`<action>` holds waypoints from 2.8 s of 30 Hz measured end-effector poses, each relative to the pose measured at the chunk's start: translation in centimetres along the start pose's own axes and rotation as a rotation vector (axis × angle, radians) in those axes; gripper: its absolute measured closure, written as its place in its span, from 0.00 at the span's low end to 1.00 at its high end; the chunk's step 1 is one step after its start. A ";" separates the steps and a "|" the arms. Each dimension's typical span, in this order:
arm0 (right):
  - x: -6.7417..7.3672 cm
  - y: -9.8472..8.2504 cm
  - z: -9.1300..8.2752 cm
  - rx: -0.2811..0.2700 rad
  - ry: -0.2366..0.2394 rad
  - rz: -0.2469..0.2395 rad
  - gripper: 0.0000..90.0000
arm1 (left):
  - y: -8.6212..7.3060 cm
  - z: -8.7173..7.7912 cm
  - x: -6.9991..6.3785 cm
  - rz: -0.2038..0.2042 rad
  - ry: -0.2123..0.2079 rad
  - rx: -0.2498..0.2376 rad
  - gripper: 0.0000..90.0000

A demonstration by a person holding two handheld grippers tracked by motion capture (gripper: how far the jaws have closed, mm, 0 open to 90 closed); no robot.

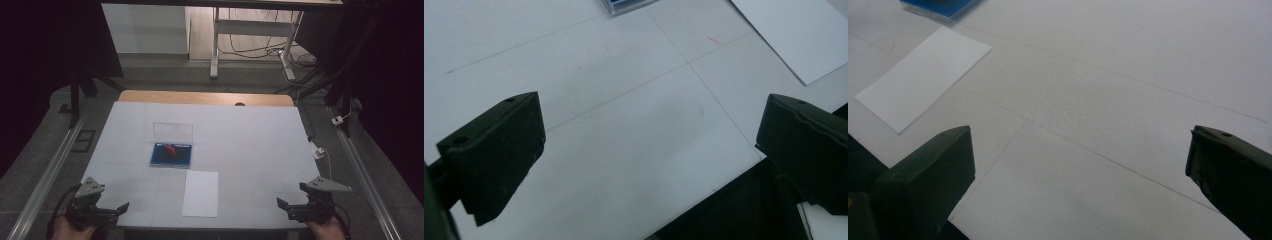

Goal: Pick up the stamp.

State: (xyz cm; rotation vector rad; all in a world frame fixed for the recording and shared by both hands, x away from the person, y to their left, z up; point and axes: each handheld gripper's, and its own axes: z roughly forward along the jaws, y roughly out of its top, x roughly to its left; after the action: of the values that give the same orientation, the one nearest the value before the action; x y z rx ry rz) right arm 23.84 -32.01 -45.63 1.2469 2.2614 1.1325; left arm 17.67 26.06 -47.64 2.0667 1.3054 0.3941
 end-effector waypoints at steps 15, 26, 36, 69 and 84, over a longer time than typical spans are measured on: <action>0.0 0.1 0.2 0.010 0.004 -0.010 0.00 | 0.0 0.2 0.0 0.001 -0.010 0.016 0.00; -0.1 0.1 0.2 0.016 0.025 -0.001 0.00 | 0.0 0.1 0.1 -0.006 -0.011 0.015 0.00; -0.1 0.2 0.3 0.018 0.029 -0.010 0.00 | 0.6 -0.3 -0.3 0.001 0.008 -0.015 0.00; 0.2 0.2 0.2 0.018 0.022 -0.024 0.00 | 3.9 2.9 -0.3 0.092 -0.111 -0.080 0.00; 0.3 0.2 0.2 0.023 0.034 -0.033 0.00 | 5.9 5.3 0.1 0.101 -0.168 -0.078 0.00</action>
State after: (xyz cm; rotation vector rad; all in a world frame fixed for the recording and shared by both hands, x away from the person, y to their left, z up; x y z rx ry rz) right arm 23.91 -31.65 -45.60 1.2039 2.3176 1.1269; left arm 24.77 22.47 -47.64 2.0580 1.0738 0.3036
